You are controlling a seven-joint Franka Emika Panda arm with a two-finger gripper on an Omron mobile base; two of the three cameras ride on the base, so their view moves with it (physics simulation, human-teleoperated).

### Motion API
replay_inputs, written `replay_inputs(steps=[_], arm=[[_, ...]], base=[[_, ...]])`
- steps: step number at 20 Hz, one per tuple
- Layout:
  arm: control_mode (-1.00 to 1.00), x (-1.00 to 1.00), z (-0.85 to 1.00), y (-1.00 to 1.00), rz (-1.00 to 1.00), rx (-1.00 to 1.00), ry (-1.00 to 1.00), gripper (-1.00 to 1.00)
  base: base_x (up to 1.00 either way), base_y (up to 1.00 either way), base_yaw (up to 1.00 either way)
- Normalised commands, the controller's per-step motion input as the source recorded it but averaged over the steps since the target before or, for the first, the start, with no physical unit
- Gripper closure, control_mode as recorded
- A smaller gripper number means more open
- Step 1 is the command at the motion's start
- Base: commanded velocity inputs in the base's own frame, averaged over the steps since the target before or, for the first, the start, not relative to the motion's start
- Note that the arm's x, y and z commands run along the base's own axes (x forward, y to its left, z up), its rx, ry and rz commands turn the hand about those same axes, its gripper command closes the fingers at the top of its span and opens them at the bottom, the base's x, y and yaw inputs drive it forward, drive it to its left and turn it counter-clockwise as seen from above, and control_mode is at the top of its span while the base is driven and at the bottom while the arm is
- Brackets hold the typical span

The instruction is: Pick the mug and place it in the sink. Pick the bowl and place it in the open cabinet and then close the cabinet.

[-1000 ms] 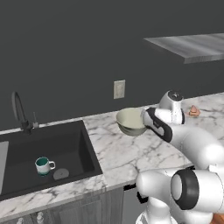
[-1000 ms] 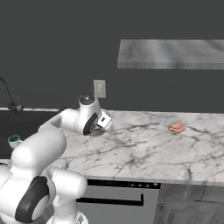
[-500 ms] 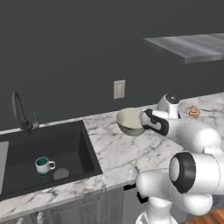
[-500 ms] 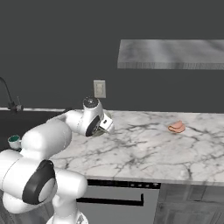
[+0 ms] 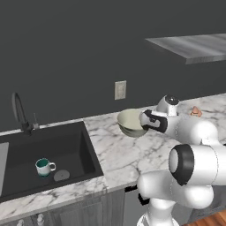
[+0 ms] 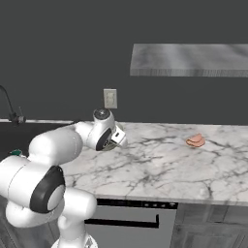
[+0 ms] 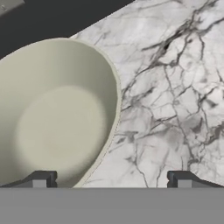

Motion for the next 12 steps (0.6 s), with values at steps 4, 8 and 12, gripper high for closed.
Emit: replay_inputs(steps=[4,8,12], arm=[[-1.00,0.06,-0.19,0.00,0.00,0.01,0.00,-1.00],[-1.00,0.06,-0.21,0.00,0.00,0.02,0.00,-1.00],[-1.00,0.16,-0.15,0.00,0.00,0.00,0.00,-1.00]], base=[[0.00,0.00,0.00],[0.00,0.00,0.00],[0.00,0.00,0.00]])
